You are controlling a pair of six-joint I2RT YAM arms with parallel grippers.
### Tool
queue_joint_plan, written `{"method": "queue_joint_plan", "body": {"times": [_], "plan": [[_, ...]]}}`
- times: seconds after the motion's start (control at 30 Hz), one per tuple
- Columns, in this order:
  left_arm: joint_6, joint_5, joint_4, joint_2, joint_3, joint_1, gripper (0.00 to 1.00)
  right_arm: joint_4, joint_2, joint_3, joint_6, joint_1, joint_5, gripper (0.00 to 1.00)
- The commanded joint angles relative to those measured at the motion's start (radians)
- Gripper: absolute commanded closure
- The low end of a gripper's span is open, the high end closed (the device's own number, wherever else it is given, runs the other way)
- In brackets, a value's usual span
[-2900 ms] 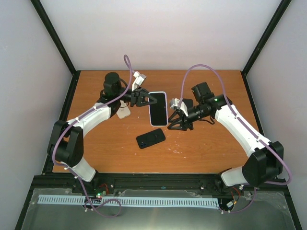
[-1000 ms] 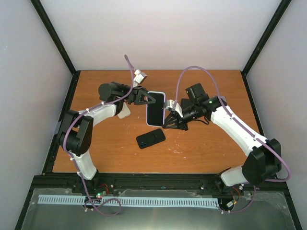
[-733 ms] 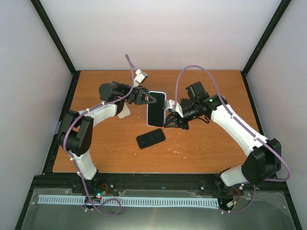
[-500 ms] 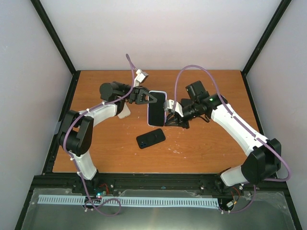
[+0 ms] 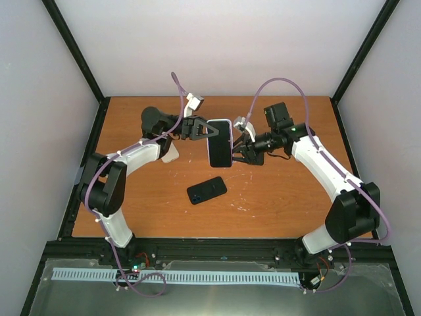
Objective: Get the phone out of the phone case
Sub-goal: Remove the phone case from the phone.
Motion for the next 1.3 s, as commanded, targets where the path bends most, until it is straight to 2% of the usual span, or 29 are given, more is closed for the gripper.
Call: {"method": "queue_joint_plan", "body": {"times": [0.0, 0.13, 0.23, 0.43, 0.57, 0.67, 0.73, 0.8, 0.97, 1.07, 1.2, 1.27], "plan": [[0.146, 0.181, -0.232, -0.059, -0.012, -0.104, 1.00, 0.299, 0.032, 0.084, 0.161, -0.020, 0.043, 0.55], [0.352, 0.160, -0.487, -0.076, 0.000, -0.107, 1.00, 0.327, 0.035, 0.098, 0.220, -0.024, 0.005, 0.52], [0.456, 0.153, -0.608, -0.079, 0.002, -0.111, 1.00, 0.352, 0.038, 0.106, 0.266, -0.029, -0.059, 0.50], [0.535, 0.158, -0.700, -0.071, -0.005, -0.113, 1.00, 0.450, 0.051, 0.083, 0.394, -0.048, -0.197, 0.50], [0.646, 0.156, -0.837, -0.059, 0.027, -0.113, 1.00, 0.514, 0.054, 0.050, 0.460, -0.066, -0.218, 0.49], [0.678, 0.154, -0.871, -0.052, 0.034, -0.113, 1.00, 0.519, 0.063, 0.036, 0.473, -0.074, -0.224, 0.50], [0.691, 0.147, -0.891, -0.042, 0.045, -0.113, 1.00, 0.513, 0.070, 0.025, 0.473, -0.075, -0.224, 0.55], [0.697, 0.118, -0.919, -0.022, 0.064, -0.111, 1.00, 0.504, 0.070, 0.003, 0.470, -0.074, -0.210, 0.67], [0.656, -0.033, -0.943, 0.037, 0.103, -0.096, 0.95, 0.413, 0.097, -0.096, 0.429, -0.092, -0.192, 0.86], [0.580, -0.159, -0.890, 0.085, 0.088, -0.079, 0.83, 0.424, 0.137, -0.209, 0.459, -0.121, -0.204, 0.96], [0.466, -0.296, -0.750, 0.158, 0.035, -0.065, 0.70, 0.486, 0.227, -0.325, 0.507, -0.191, -0.223, 0.97], [0.414, -0.344, -0.673, 0.189, 0.005, -0.054, 0.59, 0.507, 0.273, -0.345, 0.513, -0.211, -0.228, 0.97]]}}
